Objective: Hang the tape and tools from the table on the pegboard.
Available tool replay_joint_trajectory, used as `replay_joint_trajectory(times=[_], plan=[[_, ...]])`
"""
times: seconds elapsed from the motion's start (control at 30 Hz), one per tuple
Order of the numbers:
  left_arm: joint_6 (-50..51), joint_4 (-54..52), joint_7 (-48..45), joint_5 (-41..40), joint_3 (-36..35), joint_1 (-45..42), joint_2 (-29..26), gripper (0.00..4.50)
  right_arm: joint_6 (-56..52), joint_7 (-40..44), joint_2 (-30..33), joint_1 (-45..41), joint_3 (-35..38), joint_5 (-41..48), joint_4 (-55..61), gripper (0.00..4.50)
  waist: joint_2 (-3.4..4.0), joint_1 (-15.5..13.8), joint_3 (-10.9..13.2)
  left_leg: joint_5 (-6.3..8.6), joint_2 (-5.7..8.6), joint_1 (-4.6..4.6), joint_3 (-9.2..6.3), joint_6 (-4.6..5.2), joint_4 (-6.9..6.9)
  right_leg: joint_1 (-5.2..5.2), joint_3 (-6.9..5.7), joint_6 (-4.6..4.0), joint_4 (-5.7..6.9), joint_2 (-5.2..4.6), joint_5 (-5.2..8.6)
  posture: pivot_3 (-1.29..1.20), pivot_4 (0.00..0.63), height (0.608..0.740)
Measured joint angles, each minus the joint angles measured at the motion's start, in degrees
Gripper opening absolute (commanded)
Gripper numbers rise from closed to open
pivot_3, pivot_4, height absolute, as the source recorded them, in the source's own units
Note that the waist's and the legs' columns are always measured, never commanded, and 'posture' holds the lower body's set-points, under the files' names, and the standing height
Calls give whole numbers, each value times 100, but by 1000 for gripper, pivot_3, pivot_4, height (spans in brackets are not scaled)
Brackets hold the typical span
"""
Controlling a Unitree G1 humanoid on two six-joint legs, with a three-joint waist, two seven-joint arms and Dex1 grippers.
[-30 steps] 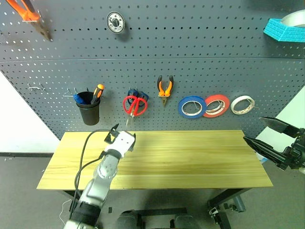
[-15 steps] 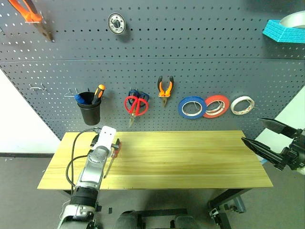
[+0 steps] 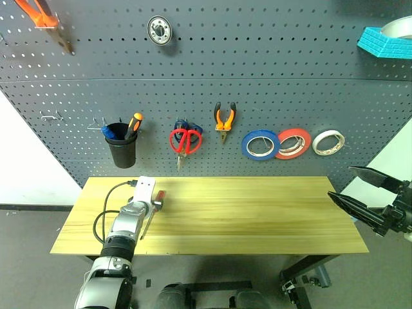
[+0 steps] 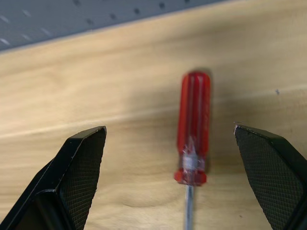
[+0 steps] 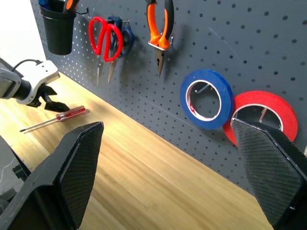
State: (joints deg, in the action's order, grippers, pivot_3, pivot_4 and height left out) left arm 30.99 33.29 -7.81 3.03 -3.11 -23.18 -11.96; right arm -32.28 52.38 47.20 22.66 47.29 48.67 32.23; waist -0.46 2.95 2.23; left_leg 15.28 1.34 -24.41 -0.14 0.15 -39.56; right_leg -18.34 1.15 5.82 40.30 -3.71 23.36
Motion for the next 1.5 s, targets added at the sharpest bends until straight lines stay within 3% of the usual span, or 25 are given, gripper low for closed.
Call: replay_joint_trajectory(times=[0.33,0.83,0.97,1.23,1.5], plan=[[-262,1138,14,-204,-63,-475,-44,4464,-457,272,317,376,667,230,109,4500,-42,142,197,5,0,-18,1,5,9,-10,1,-2,-16,-9,0,-275,124,680],[-399,1280,57,-370,-110,-559,-32,4464,-951,498,576,358,1226,674,132,4500,-25,125,314,5,0,-34,5,6,26,-12,-1,-2,-32,-11,0,-294,129,680],[-404,1243,41,-383,-108,-518,7,3578,-974,496,575,360,1226,671,143,4500,-25,125,317,5,0,-34,5,6,29,-13,-1,-2,-35,-11,0,-295,125,680],[-361,1132,18,-400,-90,-460,83,895,-975,465,572,368,1226,662,221,4500,-25,141,319,6,0,-34,4,6,34,-14,0,-2,-40,-11,1,-292,120,680],[-223,914,19,-397,-78,-380,83,887,-921,421,552,341,1104,555,234,4500,-20,135,317,6,0,-35,5,6,41,-14,-1,-2,-52,-11,0,-278,107,680]])
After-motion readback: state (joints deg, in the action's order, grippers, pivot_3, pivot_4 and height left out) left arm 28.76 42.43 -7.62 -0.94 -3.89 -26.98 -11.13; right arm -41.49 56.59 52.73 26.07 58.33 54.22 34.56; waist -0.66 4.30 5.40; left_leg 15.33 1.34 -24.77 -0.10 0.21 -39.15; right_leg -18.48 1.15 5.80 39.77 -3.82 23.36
